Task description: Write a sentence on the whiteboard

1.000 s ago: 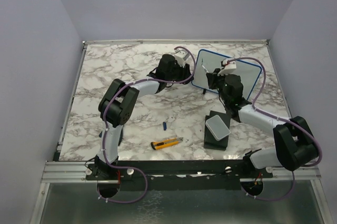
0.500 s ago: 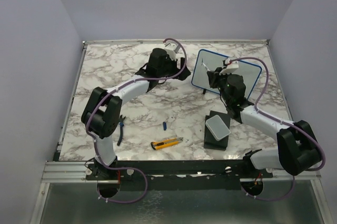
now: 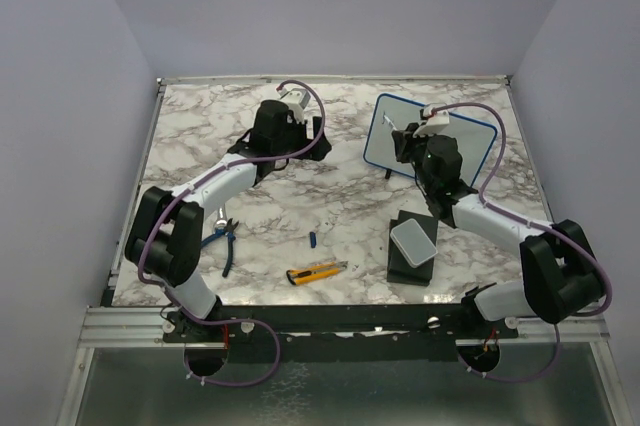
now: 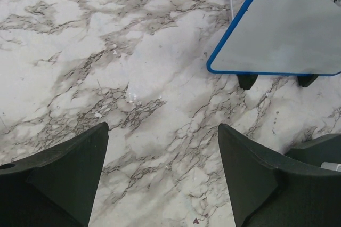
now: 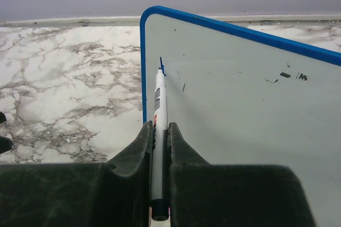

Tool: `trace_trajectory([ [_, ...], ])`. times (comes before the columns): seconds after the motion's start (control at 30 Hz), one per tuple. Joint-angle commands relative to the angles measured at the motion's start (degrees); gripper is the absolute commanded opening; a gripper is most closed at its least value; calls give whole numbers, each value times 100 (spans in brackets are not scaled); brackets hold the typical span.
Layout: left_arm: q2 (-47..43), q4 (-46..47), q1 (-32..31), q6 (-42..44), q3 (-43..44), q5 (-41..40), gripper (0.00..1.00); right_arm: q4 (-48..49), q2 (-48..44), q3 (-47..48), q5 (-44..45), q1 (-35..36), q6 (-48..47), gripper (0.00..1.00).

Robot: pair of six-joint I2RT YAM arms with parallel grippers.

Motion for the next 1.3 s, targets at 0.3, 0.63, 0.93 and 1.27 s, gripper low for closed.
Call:
trace_trajectory([
  [0.3,-224,-158,178,90,-92,-228,85,-33,225,147,383,40,-72,0],
  [0.63,-282,-158,201,73,-93,-237,85,-121,-5,-22,667,36,-54,0],
  [0.93,-377,-149,209,79,-103,-244,85,-229,-178,-157,724,38,-44,0],
  [1.27,-393,-149,227,94,-119,-266,85,24,-599,-388,51,42,-230,0],
])
